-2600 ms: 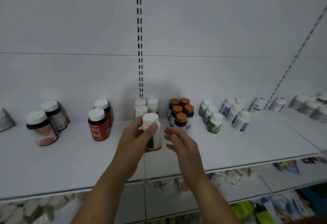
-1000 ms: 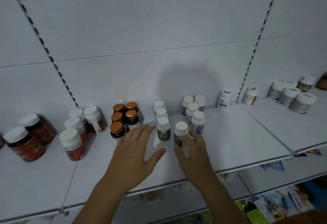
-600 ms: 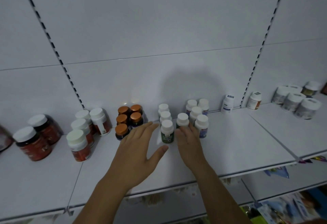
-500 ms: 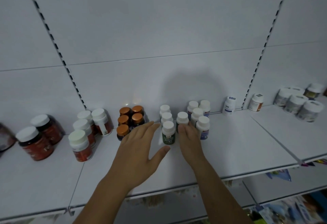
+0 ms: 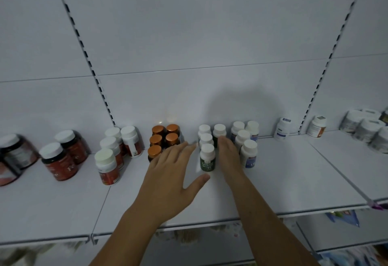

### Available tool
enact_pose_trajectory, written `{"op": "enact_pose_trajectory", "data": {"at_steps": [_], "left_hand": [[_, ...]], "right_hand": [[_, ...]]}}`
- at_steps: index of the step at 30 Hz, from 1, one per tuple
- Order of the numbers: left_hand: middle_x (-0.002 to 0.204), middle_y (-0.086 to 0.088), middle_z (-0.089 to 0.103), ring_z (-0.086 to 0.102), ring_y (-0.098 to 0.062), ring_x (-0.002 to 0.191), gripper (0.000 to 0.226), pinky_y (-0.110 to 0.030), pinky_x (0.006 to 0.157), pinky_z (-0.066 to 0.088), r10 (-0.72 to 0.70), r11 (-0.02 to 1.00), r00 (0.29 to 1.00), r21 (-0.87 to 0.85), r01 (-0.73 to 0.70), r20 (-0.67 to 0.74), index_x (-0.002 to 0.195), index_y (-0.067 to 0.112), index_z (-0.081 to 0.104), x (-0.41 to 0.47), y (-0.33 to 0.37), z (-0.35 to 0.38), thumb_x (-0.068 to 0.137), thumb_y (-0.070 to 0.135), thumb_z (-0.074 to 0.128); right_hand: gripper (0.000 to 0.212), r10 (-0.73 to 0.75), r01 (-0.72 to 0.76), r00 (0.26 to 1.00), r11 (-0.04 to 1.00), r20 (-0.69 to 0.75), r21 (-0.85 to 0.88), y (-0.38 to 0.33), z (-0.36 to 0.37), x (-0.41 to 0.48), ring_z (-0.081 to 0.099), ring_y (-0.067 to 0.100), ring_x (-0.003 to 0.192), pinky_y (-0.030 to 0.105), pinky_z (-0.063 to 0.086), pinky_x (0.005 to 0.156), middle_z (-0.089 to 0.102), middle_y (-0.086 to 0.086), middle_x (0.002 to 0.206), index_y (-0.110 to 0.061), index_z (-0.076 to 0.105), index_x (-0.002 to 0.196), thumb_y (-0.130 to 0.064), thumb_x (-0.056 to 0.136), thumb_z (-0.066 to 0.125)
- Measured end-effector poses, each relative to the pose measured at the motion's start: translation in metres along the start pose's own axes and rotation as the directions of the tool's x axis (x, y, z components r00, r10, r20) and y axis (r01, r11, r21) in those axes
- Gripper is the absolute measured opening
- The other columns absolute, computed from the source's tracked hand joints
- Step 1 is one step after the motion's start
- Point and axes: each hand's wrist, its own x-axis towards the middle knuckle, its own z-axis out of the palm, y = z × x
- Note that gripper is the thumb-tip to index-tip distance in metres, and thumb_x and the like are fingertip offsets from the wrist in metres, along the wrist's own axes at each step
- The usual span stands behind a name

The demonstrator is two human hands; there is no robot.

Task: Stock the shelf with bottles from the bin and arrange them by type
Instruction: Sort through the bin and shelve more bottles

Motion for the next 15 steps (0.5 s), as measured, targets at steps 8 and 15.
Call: {"op": "enact_pose_trajectory", "data": {"at_steps": [8,15], "left_hand": [[0.165,0.019,0.031,0.028,-0.007,0.152,0.080,-0.036,0.122,0.031,-0.015,1.000,1.000,-0.010,0.015,-0.006,0.161,0.042,0.024,-0.005,-0.002,-0.006,0.093,0.084,0.030],[0.162,0.018,0.037,0.034,-0.010,0.150,0.076,-0.038,0.119,0.036,-0.034,0.999,0.999,-0.002,0.034,-0.021,0.159,0.043,0.029,-0.009,-0.007,-0.021,0.095,0.081,0.037]], "right_hand": [[0.042,-0.013,0.013,0.999,1.000,0.034,0.027,-0.007,-0.001,-0.004,0.053,0.017,0.128,0.038,0.040,0.109,0.058,-0.002,0.140,-0.021,0.054,0.144,-0.041,0.108,0.044],[0.040,-0.140,0.141,0.989,0.990,0.037,-0.009,-0.030,-0.013,-0.037,0.051,0.008,0.122,0.023,0.035,0.095,0.056,-0.011,0.135,-0.022,0.051,0.147,-0.034,0.108,0.049]]}}
